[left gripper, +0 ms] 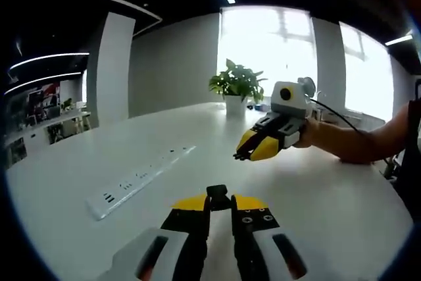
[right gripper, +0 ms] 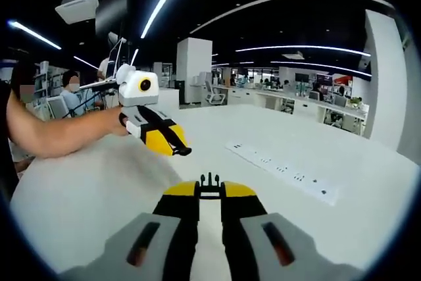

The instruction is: Snap the two parts of the plastic buckle together until the buckle closes and remains connected.

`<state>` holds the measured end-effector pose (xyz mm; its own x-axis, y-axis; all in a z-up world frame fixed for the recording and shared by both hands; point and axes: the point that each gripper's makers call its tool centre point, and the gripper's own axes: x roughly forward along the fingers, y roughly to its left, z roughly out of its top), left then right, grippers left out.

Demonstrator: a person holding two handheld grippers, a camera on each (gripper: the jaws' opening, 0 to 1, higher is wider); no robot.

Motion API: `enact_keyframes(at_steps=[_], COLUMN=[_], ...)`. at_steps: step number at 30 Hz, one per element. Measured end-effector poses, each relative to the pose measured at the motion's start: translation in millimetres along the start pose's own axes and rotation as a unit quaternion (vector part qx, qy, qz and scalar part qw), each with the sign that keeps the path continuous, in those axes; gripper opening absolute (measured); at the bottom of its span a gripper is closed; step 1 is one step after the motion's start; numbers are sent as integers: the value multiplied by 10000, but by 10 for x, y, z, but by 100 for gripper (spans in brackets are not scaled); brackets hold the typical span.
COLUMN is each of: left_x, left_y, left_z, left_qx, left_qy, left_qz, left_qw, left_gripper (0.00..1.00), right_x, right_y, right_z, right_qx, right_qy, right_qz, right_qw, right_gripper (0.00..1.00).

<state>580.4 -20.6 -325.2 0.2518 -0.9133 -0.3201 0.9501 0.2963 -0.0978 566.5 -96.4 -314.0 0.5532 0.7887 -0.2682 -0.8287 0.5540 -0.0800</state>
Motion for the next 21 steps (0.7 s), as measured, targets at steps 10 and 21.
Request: enact_keyframes(at_steps=[10,21], left_x=[-87,-83], left_y=[-49,-76], left_z=[159,194], left_qx=[124,86], left_qy=[-88,-171], left_qz=[6,-61], left_qw=[9999,9998], left_gripper=[11,11], right_x=[-44,-79], right_y=[69,62], right_z=[149,197], right_qx=[-82,-192], right_qy=[-69,-123], right_qz=[56,50], right_qw=[9999,9997], right_gripper=[10,10])
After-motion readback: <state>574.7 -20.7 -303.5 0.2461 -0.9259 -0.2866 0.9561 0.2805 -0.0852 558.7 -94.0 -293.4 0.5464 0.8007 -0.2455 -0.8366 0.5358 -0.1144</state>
